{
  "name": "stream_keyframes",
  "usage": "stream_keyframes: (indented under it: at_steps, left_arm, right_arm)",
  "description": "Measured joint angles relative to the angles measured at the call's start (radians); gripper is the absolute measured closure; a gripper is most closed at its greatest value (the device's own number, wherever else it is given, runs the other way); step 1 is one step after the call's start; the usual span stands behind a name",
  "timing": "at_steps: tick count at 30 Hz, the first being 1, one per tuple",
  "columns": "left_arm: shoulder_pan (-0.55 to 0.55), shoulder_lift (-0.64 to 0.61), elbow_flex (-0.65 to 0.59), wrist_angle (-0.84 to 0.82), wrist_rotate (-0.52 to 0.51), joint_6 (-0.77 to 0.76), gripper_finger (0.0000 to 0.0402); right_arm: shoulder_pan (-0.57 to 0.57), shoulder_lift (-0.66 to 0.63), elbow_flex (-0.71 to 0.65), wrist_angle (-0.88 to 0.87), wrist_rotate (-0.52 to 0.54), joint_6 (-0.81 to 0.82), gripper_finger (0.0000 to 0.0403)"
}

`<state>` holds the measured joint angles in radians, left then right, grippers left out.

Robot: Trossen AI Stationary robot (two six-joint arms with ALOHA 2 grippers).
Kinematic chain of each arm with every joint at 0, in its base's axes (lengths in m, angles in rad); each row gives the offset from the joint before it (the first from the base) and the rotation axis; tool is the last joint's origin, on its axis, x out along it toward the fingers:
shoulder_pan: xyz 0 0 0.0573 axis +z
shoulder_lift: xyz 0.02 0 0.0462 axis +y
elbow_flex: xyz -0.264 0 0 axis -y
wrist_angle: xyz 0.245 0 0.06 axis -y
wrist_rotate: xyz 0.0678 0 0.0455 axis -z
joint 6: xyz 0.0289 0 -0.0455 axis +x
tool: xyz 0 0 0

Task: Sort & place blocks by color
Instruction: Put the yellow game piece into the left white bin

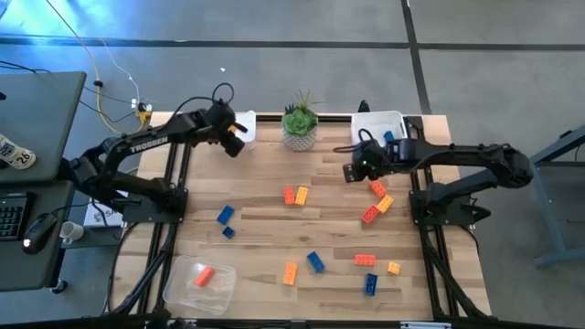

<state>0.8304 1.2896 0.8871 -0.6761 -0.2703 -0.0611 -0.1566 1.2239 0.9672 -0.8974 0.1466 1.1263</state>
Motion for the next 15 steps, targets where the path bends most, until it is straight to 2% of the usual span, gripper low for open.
stream_keyframes:
  at_steps: [6, 15]
  left_arm:
    - [0.080, 0.077, 0.000, 0.020, 0.071, 0.075, 0.0284]
    - [0.115, 0.137, 0.000, 0.047, 0.081, 0.118, 0.0275]
  right_arm:
    - [0.095, 0.001, 0.000, 0.006, 0.000, 0.111, 0.0224]
    - [0.207, 0.001, 0.000, 0.005, 0.000, 0.276, 0.0224]
